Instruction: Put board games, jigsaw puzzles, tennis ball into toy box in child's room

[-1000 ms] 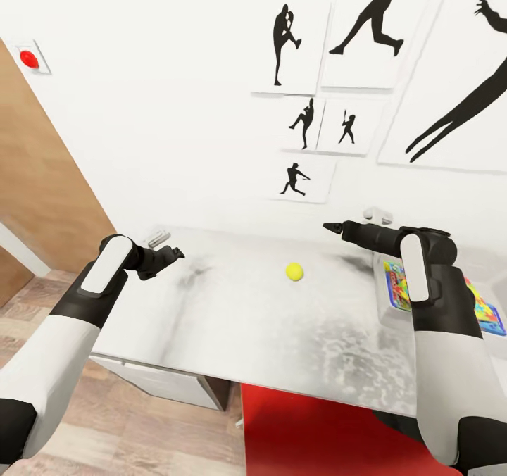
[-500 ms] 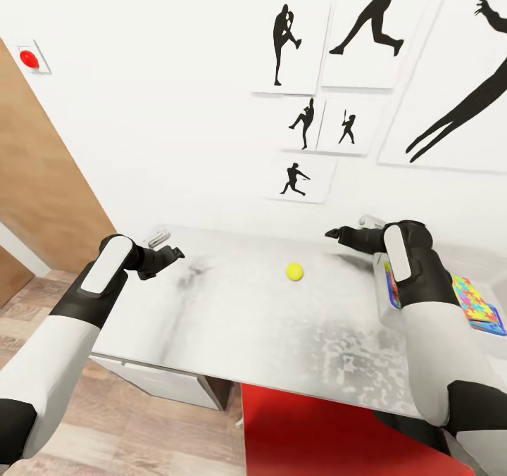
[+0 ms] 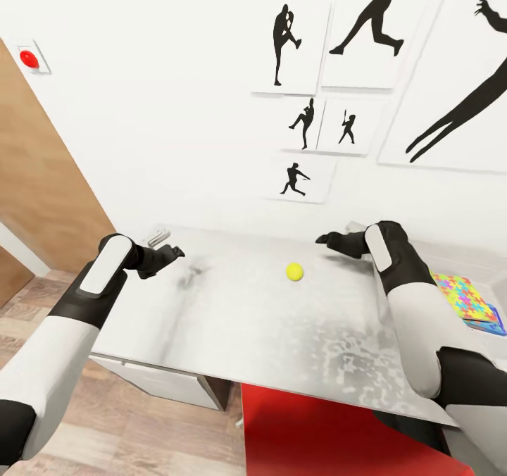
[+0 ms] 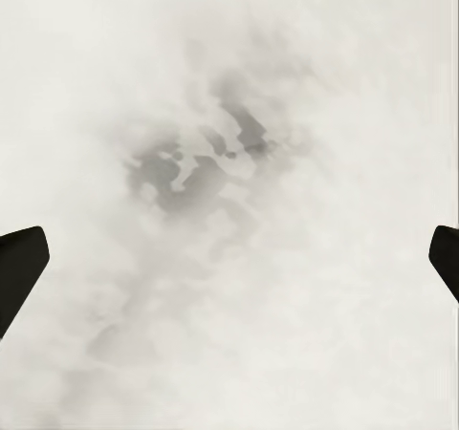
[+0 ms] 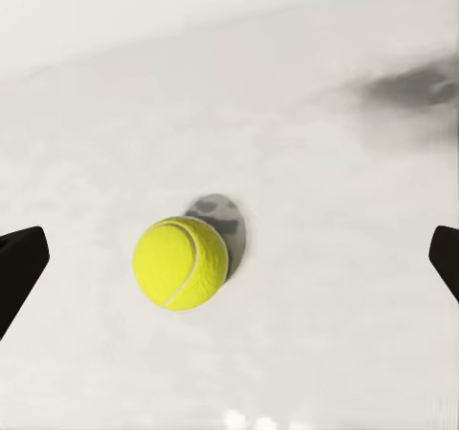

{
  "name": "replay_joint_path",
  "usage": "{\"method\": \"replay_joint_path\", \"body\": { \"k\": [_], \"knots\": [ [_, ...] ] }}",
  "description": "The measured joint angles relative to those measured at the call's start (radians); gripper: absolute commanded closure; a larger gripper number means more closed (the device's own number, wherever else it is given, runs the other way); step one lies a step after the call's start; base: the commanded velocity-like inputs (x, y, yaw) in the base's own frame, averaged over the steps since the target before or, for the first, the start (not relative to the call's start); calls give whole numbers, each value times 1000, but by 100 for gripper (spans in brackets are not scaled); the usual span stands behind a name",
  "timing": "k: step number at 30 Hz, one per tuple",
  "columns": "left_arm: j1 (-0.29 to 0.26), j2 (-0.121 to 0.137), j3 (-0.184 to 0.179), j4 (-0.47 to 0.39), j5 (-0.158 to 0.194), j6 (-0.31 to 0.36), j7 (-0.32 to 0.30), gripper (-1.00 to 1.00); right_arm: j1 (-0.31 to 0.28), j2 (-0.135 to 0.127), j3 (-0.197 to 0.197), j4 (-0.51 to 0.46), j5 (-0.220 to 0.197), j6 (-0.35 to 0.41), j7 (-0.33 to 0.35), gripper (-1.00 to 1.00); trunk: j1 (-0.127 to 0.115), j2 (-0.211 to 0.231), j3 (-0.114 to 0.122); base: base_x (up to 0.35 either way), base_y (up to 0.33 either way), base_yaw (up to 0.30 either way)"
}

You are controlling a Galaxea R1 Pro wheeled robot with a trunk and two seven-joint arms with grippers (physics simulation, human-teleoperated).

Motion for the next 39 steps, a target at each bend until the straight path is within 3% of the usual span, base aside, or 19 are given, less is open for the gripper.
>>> {"method": "replay_joint_path", "body": {
  "k": [5,10,13,19,21,28,31,39],
  "knots": [
    [6,0,1,-18,0,0,1,-100,-31,3,0,53,2,-2,-8,-100,0,0,0,0,0,0],
    [15,5,15,-38,-1,0,3,-100,-83,6,1,171,4,-8,-21,-100,0,0,0,0,0,0],
    [22,10,29,-46,1,0,2,-100,-112,13,2,245,4,-56,-27,-100,0,0,0,0,0,0],
    [35,15,44,-56,1,0,2,-100,-123,24,4,279,3,-111,-27,-100,0,0,0,0,0,0],
    [39,16,47,-58,0,0,1,-100,-127,52,6,289,5,-126,-30,-100,0,0,0,0,0,0],
    [40,16,47,-59,-1,0,1,-100,-131,93,8,297,34,-133,-46,-100,0,0,0,0,0,0],
    [40,16,46,-58,-1,0,1,-100,-133,121,5,303,62,-135,-82,-100,0,0,0,0,0,0],
    [40,15,43,-58,-2,0,1,-100,-150,156,3,308,83,-137,-189,-100,0,0,0,0,0,0]
  ]
}}
